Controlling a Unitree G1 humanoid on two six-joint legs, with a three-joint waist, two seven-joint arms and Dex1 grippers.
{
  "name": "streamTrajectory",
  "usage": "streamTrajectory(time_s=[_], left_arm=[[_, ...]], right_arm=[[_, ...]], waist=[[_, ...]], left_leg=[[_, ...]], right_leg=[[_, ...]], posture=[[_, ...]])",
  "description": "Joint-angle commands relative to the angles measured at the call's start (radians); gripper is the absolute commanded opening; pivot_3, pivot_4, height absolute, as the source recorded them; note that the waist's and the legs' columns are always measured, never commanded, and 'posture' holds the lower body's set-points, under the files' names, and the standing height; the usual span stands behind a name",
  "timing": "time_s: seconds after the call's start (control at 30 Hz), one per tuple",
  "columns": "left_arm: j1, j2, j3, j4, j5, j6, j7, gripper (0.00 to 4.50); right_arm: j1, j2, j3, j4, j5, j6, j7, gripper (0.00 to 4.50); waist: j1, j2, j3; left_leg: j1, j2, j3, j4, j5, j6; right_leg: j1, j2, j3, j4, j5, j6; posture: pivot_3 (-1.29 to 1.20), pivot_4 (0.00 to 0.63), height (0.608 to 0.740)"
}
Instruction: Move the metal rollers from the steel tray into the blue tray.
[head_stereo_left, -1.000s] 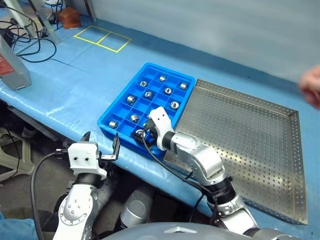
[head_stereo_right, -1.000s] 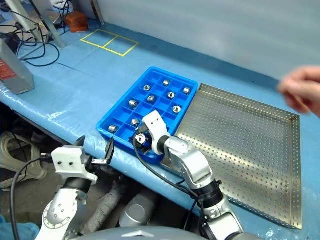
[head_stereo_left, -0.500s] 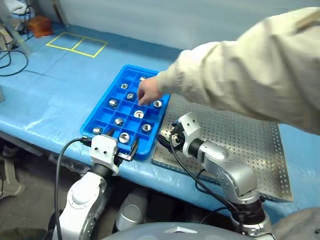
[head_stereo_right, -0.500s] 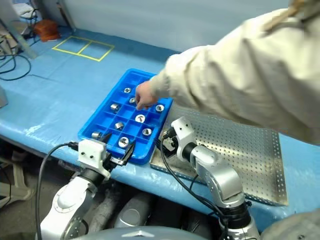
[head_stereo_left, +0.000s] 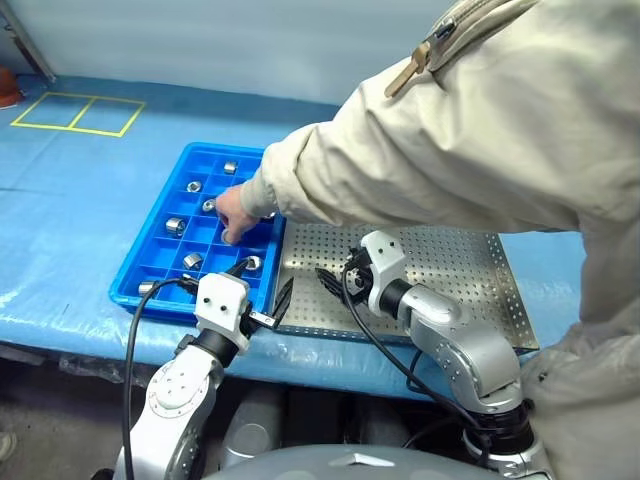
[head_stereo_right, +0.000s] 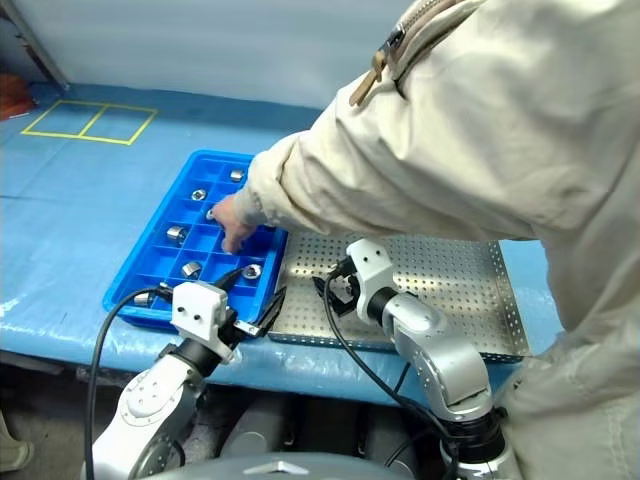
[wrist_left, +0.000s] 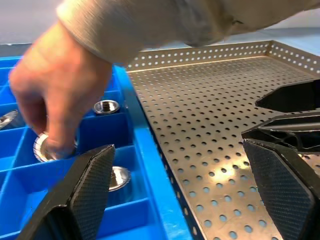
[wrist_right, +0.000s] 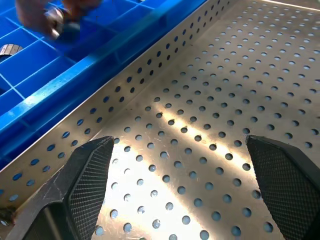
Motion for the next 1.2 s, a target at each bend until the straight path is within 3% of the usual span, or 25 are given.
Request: streamTrajectory(time_s=[0.03, 1.2], left_arm=[[-0.007, 0.004, -0.009, 0.002, 0.005, -0.024, -0.001, 4.5], [-0.059, 0.035, -0.01, 0.011, -0.009, 0.002, -0.014, 4.5]], right_arm=[[-0.015, 0.001, 0.001, -0.015, 0.004, -0.012, -0.007, 4.47], [0.0, 0.026, 0.02, 0.002, -0.017, -0.027, -0.054, 4.47]], waist=[[-0.006, 0.0, 0.0], [-0.019, 0.0, 0.0]], left_leg=[[0.0, 0.0, 0.0, 0.0, 0.0, 0.0], [0.001, 0.001, 0.001, -0.001, 0.0, 0.0]], right_leg=[[0.0, 0.0, 0.0, 0.0, 0.0, 0.0], [0.0, 0.0, 0.003, 0.0, 0.0, 0.0]], posture=[[0.28, 0.15, 0.74], [0.26, 0.15, 0.74]])
